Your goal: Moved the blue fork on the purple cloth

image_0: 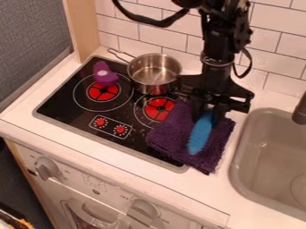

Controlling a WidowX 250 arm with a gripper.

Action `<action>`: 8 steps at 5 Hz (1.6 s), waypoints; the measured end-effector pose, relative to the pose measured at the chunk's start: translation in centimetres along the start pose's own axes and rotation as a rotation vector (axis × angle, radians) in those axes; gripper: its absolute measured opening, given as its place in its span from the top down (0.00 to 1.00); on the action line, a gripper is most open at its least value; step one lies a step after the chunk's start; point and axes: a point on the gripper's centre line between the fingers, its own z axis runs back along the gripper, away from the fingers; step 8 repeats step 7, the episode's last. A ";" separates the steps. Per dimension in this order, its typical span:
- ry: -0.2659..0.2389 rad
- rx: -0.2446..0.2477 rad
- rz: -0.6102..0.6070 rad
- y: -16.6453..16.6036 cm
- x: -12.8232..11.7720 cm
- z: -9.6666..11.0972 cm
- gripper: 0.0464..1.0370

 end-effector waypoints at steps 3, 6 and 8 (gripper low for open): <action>-0.015 0.010 -0.021 0.7 -1.8 0.8 0.61; -0.022 0.033 -0.077 0.5 -1.7 1.3 0.03; -0.058 0.029 -0.062 0.5 -1.5 2.6 0.04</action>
